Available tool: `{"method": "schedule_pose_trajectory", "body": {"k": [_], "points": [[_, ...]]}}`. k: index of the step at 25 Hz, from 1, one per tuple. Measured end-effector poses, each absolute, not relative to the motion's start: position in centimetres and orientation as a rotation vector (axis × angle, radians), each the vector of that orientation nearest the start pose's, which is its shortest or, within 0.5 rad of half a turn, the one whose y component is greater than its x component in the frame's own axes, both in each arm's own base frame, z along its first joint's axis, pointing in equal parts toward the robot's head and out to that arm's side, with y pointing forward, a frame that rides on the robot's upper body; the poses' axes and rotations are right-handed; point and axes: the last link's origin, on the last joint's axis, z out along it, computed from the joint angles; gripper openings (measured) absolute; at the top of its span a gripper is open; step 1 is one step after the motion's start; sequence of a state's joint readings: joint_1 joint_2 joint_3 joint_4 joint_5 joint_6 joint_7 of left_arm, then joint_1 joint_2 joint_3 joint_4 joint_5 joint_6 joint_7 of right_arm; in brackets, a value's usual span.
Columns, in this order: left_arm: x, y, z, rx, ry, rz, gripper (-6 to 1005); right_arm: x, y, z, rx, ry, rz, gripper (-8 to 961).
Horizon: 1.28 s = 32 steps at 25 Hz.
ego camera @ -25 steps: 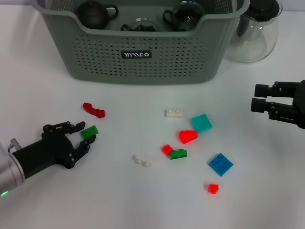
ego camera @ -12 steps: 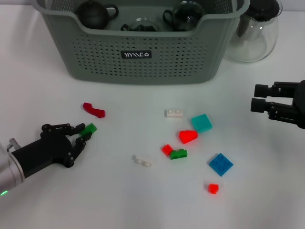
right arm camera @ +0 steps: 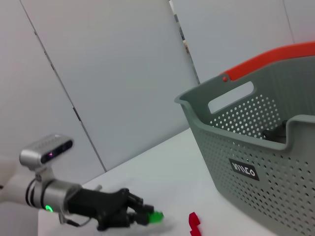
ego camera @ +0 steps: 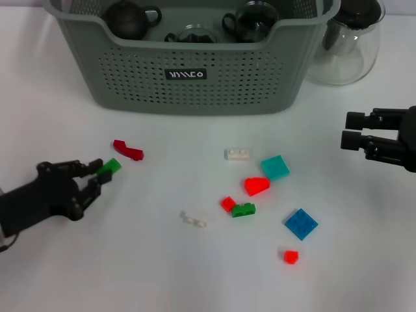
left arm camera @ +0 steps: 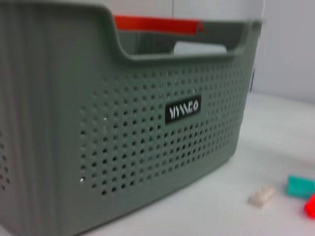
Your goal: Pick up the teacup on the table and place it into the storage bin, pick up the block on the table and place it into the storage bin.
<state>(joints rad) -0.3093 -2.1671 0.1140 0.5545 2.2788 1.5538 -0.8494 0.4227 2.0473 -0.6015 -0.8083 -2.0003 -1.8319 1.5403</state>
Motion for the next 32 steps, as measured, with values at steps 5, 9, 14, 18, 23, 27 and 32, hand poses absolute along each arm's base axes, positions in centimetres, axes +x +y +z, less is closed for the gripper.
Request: {"method": "schedule_pose_trajectory", "body": {"k": [5,9,14,18,23,27,32], "points": [[-34.3,23.5,0.6,-2.436,-0.796,-0.764,192,27.5,29.1,4.8,-2.756,0.761,0.82,486],[-31.9,23.9,1.8,-2.52,-0.927,-0.958,191,27.5,29.1,4.8,-2.755,0.761,0.82,486],[-28.3,25.6,2.6,-2.563,-1.045,-1.234,190,27.5,29.2,4.8,-2.755,0.758,0.818,485],[-26.3,27.2,3.3,-2.55,-1.057,-1.38,192,27.5,29.2,4.7,-2.756,0.753,0.817,485],[-21.4,32.5,6.3,-2.554,-0.952,-1.527,191,27.4,29.2,4.7,-2.758,0.753,0.818,485],[-17.6,37.1,8.6,-2.606,-0.924,-1.349,191,27.4,29.1,4.6,-2.758,0.754,0.821,486],[-14.1,43.0,9.9,-2.542,-0.973,-0.945,190,27.3,29.1,4.6,-2.76,0.753,0.824,486]]}}
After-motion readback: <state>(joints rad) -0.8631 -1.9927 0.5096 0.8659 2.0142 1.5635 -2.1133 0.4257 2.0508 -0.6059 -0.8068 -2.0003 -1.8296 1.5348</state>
